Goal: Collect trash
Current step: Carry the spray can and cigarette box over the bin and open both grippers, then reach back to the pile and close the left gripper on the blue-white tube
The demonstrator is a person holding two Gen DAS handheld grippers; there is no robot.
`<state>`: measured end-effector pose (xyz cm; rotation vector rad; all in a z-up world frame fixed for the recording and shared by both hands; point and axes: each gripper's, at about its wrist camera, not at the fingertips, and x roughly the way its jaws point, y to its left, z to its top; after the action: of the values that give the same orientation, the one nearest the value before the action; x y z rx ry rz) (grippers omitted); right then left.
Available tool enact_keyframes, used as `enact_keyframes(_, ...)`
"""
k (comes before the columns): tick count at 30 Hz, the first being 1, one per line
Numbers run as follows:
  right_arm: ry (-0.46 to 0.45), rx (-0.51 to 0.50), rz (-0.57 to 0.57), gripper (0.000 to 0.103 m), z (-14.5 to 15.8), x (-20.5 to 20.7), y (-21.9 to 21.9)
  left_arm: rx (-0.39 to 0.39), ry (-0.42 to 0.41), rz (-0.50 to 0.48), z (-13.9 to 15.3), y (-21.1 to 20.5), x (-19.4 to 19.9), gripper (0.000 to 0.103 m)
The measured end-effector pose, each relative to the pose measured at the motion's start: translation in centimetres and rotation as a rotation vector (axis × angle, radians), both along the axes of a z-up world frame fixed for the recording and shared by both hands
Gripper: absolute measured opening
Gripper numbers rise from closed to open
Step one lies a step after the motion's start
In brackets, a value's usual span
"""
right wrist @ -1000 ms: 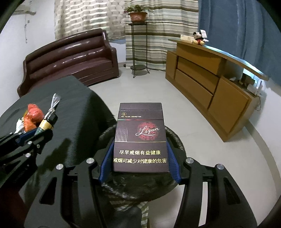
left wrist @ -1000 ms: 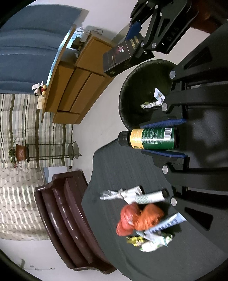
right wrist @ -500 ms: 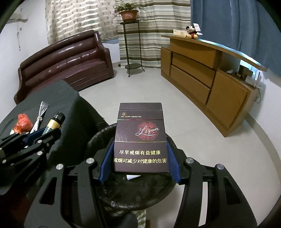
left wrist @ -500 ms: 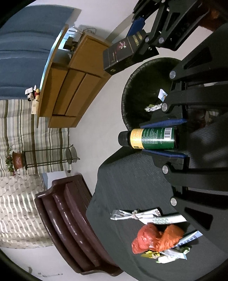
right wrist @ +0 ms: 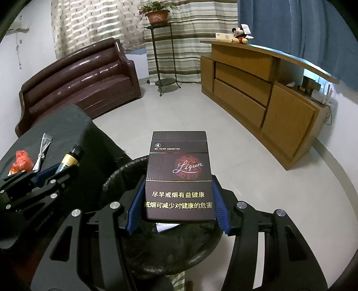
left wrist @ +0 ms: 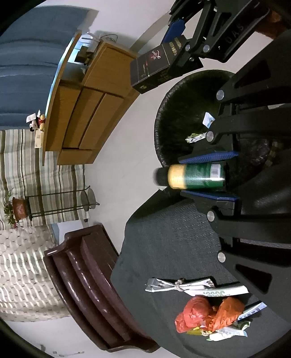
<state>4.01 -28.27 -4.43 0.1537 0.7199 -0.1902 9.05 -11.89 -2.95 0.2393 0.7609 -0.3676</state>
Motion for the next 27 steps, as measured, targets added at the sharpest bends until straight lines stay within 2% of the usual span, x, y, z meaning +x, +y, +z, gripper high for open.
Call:
enact_keyframes(2,0.002,0.005,0.002,0.053,0.0,0.0,0.0,0.006,-0.005,0.000,0.0,-0.1,-0.1,0.029)
enact_keyframes(5,0.008,0.022,0.006,0.056,-0.1,0.0,-0.2,0.004,-0.007,0.007,0.0,0.2,-0.1,0.040)
enact_keyframes(7,0.001,0.033,0.003,0.066,0.1,0.1,-0.6,0.003,-0.003,0.009,0.1,0.3,0.0,0.045)
enact_keyframes(18,-0.006,0.030,-0.007,0.066,0.2,-0.1,-1.0,-0.012,-0.003,0.029,0.3,1.2,0.0,0.049)
enact_keyframes(27,0.004,0.022,0.022,0.065,0.1,-0.2,0.7,-0.027,-0.003,0.084,1.2,4.1,-0.4,0.054)
